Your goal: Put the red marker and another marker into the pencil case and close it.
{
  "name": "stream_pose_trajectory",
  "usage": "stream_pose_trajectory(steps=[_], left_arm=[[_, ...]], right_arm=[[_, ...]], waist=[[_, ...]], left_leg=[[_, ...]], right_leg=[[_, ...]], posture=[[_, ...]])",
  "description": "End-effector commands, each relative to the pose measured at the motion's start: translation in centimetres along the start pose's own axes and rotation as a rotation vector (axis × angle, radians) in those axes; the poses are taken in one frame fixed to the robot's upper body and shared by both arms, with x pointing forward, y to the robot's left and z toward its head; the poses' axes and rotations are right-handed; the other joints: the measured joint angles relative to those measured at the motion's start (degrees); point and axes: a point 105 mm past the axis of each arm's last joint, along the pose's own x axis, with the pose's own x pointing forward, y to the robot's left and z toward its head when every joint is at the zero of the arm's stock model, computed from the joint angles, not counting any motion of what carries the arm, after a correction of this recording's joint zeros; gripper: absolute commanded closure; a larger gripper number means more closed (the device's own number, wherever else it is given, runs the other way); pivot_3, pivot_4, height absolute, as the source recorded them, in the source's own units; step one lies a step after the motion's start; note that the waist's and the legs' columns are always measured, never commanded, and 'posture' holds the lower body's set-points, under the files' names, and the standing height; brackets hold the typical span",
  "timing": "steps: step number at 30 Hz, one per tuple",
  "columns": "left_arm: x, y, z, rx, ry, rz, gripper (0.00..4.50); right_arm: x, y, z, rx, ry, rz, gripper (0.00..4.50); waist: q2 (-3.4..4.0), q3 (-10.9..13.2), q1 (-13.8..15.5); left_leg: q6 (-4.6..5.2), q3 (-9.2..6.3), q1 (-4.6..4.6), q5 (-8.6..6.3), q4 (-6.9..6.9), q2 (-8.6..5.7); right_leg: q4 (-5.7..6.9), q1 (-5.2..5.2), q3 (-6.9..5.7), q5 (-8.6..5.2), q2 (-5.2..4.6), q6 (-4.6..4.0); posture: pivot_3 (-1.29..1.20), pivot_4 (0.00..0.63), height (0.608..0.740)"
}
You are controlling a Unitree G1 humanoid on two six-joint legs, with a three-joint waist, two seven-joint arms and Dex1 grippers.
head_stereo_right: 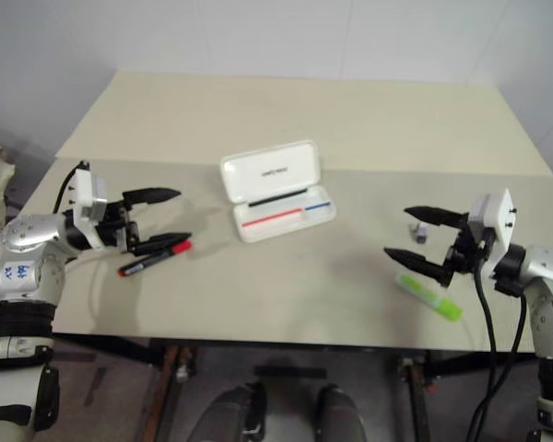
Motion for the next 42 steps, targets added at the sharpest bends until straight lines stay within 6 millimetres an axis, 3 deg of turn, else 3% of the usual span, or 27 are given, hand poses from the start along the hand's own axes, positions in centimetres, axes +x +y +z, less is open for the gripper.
stream_pose_trajectory(steps=[1, 9, 19, 22, 28, 35, 42], left_arm=[[-0.2, -0.5, -0.2, -0.074, 0.074, -0.023, 0.05], [0.8, -0.5, 0.3, -0.116, 0.031, 0.002, 0.05], [2.3, -0.6, 0.7, -0.036, 0.04, -0.104, 0.05], [3.2, -0.6, 0.3, 0.011, 0.063, -0.135, 0.68], [5.8, -0.7, -0.6, 0.063, 0.081, -0.158, 2.66], [9.7, -1.3, -2.0, 0.118, 0.131, -0.152, 2.66], [11.2, -1.7, -3.7, 0.113, 0.223, -0.147, 2.66]], right_arm=[[0.5, 0.5, 1.0, -0.056, -0.031, 0.012, 0.0], [0.9, 0.9, 1.3, -0.061, -0.048, 0.012, 0.0], [3.8, 2.7, 2.0, -0.081, -0.112, 0.078, 0.0], [4.7, 3.6, 2.7, -0.094, -0.138, 0.108, 0.0], [5.3, 4.7, 3.9, -0.11, -0.161, 0.121, 0.0], [5.7, 5.6, 4.1, -0.113, -0.178, 0.13, 0.0], [6.1, 5.9, 4.5, -0.12, -0.205, 0.129, 0.0]], waist=[[0.0, 0.0, -0.06], [0.0, 0.0, 0.03], [0.0, 0.0, 0.05], [0.0, 0.0, 0.06], [0.0, 0.0, 0.24], [-0.02, 0.01, 0.3], [-0.02, 0.01, 0.13]], left_leg=[[0.0, 0.0, 0.0, 0.0, 0.01, 0.0], [-0.02, 0.0, 0.02, -0.02, 0.01, 0.05], [-0.06, 0.03, 0.02, -0.01, 0.01, 0.06], [-0.23, 0.04, 0.02, 0.09, 0.01, 0.06], [-0.19, 0.05, 0.0, 0.07, 0.02, 0.05], [-0.1, 0.06, -0.04, 0.08, 0.15, 0.01], [0.26, 0.07, -0.04, 0.07, 0.22, 0.06]], right_leg=[[0.01, 0.0, 0.01, 0.0, 0.0, 0.0], [0.01, -0.01, 0.06, 0.01, -0.03, -0.01], [0.01, -0.01, 0.07, 0.02, 0.0, -0.03], [0.0, -0.02, 0.06, 0.02, 0.02, -0.03], [-0.01, -0.02, 0.07, 0.02, 0.06, -0.03], [0.0, 0.0, 0.05, 0.04, 0.14, 0.02], [0.08, -0.02, 0.08, 0.06, 0.17, 0.04]], posture=[[0.0, 0.15, 0.74], [0.0, 0.15, 0.74], [0.0, 0.15, 0.74], [0.0, 0.15, 0.74], [0.0, 0.15, 0.74], [0.0, 0.15, 0.74], [0.0, 0.15, 0.74]])
